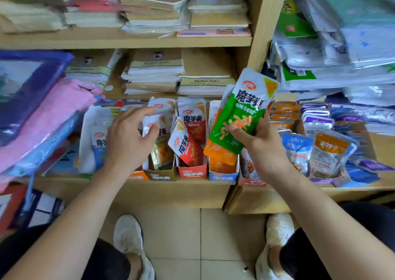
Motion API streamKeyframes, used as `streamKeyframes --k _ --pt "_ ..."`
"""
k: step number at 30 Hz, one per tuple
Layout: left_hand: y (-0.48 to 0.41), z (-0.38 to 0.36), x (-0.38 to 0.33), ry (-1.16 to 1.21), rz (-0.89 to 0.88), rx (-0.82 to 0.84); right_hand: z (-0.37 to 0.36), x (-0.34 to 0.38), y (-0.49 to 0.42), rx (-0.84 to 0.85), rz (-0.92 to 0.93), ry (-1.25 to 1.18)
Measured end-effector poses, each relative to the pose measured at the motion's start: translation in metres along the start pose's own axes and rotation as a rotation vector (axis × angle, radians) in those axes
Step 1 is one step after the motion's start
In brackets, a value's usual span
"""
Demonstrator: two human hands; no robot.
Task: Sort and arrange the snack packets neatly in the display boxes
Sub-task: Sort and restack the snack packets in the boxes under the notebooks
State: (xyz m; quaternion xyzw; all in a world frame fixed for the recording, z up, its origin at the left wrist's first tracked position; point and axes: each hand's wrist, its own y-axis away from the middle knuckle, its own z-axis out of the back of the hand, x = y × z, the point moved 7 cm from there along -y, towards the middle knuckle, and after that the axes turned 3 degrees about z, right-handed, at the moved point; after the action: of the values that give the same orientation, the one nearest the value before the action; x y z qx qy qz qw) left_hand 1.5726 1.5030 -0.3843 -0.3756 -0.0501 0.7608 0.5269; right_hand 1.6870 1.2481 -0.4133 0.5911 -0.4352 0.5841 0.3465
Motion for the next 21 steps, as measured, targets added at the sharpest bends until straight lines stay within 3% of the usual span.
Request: streamKeyframes --k 3,6,10,13,15,21 --pt "0.001 -0.006 0.028 -0.174 0.076 0.154 -0.019 -0.001 0.005 0.04 -0.01 0.005" --pt "0.004 -0.019 0.047 -0.156 0.15 0.343 -0.04 -0.003 0.012 0.087 -0.022 -0.032" --pt "0.001 -0.008 0.045 -0.023 0.128 0.178 -0.067 -0.01 0.021 0.138 0.058 0.104" --pt "0.0 0.001 0.04 0.101 0.119 0.085 -0.068 -0.014 0.016 -0.001 0.158 0.32" --pt "0.0 -0.002 0.036 0.219 0.121 0.126 -0.06 -0.01 0.011 -0.147 0.226 0.433" --pt "0.013 -0.03 0.005 0.51 0.183 0.65 -0.04 0.004 0.009 -0.269 0.27 0.424"
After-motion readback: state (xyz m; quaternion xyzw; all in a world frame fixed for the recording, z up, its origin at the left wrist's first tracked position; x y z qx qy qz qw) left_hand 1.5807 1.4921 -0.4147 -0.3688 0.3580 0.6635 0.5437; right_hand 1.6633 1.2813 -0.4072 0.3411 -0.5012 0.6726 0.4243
